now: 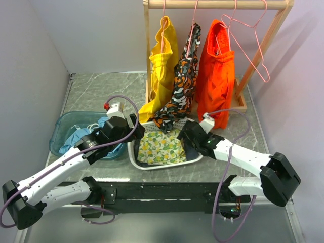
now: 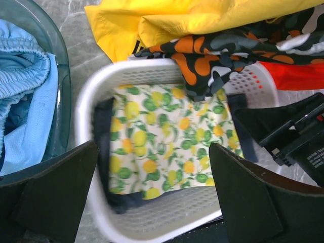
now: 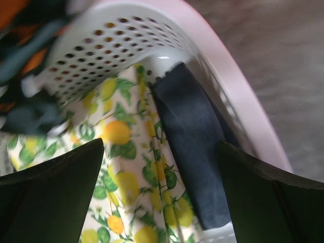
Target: Place the shorts on the hanger
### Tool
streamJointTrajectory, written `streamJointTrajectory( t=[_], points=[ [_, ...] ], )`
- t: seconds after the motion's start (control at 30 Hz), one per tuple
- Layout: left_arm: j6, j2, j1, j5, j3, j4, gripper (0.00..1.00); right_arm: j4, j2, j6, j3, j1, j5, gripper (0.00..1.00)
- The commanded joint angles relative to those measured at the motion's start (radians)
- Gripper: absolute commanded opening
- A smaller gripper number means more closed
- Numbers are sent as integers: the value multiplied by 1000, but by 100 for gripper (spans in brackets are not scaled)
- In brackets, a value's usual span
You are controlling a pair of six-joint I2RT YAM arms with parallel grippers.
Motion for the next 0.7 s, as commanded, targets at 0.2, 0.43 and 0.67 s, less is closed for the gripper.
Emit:
streamJointTrajectory(
  t=[0.2,0.43,0.67],
  points=[
    [-36,27,-1,88,-45,53,96,-341,-389,245,-149,-161,255,100],
    [-65,64,-1,275,-178,265,96,-304,-646,103,-158,-205,180,100],
    [-83,201,-14,323,-205,411,96,-272,-600,-52,15,-201,14,100]
  ],
)
